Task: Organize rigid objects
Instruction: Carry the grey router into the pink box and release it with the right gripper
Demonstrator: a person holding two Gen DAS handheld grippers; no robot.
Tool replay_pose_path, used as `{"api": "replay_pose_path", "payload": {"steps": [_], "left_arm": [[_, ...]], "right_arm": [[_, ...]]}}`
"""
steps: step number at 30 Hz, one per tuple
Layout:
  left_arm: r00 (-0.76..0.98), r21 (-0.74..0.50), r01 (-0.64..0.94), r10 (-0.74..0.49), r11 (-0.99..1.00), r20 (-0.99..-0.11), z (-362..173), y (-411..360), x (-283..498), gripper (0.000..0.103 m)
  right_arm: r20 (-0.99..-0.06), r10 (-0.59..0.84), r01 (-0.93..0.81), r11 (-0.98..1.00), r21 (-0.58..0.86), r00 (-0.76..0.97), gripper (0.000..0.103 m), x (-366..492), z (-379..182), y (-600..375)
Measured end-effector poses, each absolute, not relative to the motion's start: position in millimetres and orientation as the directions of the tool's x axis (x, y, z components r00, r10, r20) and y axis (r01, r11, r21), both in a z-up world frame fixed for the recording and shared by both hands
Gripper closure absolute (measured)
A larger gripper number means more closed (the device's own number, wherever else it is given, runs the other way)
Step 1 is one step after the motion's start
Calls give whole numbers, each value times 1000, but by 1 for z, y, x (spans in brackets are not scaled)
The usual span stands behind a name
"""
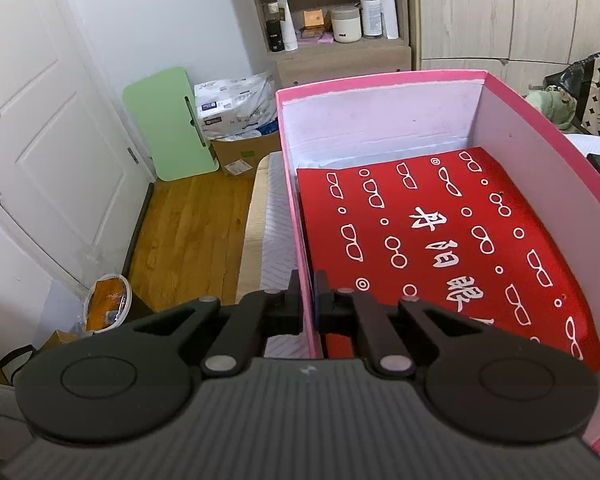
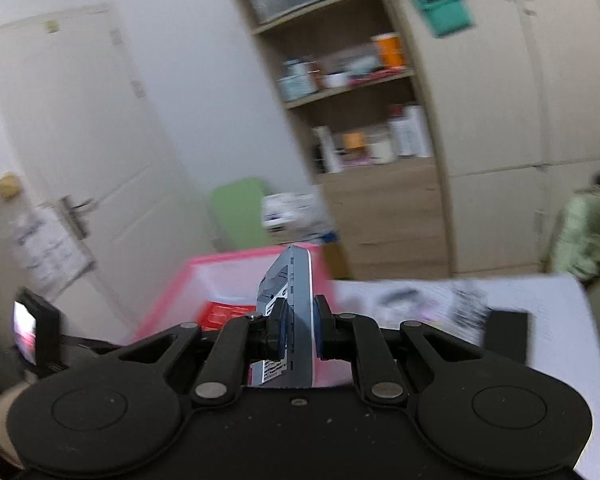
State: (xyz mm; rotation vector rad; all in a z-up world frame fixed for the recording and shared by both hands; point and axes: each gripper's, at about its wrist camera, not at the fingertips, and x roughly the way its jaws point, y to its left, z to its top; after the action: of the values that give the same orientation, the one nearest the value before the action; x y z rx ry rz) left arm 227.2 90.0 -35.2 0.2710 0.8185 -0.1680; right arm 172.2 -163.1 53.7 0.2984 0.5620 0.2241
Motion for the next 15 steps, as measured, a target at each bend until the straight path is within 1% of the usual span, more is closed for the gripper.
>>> {"api": "replay_pose_path", "payload": {"steps": [3, 6, 8, 11, 12, 15], "left_arm": [[675, 168, 268, -60, 949, -735, -35, 86, 225, 99], [674, 161, 286, -79, 945, -734, -35, 79, 221, 99], [670, 138, 286, -95, 948, -736, -35, 77, 220, 99], [674, 122, 264, -93, 957, -733, -35, 78, 220, 99], [679, 118, 258, -93, 959, -729, -35, 79, 219, 99], [681, 109, 254, -98, 961, -726, -36, 79, 219, 99]], "right_arm": [[-525, 377, -198, 909, 366, 763, 87, 199, 59, -132], [-576, 417, -214, 897, 388, 703, 87, 232, 52, -102], [-617, 417, -188, 896, 402, 667, 87, 256, 38, -85], [-677, 380, -112, 908, 405, 630, 87, 289, 11, -70], [-701, 374, -75, 905, 418, 607, 87, 301, 0, -68], [-734, 390, 16, 878, 479, 555, 87, 325, -27, -66]]}}
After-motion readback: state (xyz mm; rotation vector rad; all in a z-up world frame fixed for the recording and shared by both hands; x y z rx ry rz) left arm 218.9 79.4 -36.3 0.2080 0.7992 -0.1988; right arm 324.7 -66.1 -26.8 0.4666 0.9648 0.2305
